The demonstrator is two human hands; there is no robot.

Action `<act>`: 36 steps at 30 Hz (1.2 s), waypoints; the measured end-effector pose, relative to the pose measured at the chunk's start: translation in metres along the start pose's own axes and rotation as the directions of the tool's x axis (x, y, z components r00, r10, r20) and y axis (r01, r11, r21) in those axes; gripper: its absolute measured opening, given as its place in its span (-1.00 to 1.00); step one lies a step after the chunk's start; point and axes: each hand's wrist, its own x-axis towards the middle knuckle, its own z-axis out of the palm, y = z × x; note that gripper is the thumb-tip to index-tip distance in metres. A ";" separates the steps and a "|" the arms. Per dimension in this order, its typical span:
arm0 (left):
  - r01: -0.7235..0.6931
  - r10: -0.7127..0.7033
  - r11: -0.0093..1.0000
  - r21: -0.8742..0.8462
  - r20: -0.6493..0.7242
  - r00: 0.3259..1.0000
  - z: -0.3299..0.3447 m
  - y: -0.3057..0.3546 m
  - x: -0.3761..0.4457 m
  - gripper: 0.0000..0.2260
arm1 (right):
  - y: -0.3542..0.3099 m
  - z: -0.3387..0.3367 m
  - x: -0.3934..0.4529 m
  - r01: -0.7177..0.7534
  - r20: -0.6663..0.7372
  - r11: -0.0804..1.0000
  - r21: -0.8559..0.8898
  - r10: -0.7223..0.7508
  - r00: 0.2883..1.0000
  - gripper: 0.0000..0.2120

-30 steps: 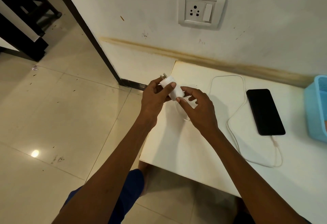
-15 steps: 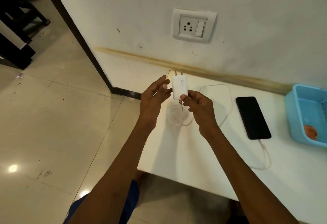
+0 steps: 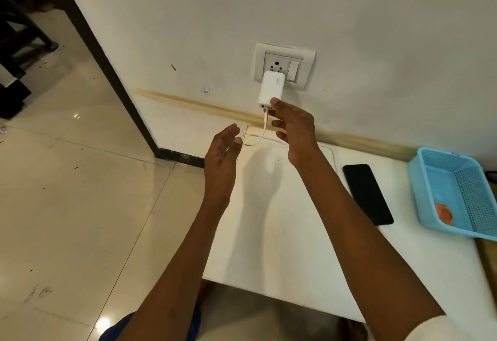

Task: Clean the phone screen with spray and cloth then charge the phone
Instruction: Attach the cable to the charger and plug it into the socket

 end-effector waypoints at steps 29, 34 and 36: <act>0.016 -0.016 0.999 -0.031 0.024 1.000 0.005 0.005 -0.002 -0.76 | -0.004 0.009 0.006 -0.081 -0.096 0.997 0.014 0.082 0.992 -0.75; -0.006 0.007 0.999 -0.039 0.019 1.000 0.003 0.003 -0.002 -0.76 | -0.006 0.010 0.005 -0.080 -0.103 0.997 0.018 0.081 0.991 -0.75; -0.009 0.010 0.999 -0.046 0.022 1.000 0.003 0.004 -0.002 -0.77 | -0.010 0.011 0.007 -0.058 -0.123 0.998 0.028 0.061 0.991 -0.76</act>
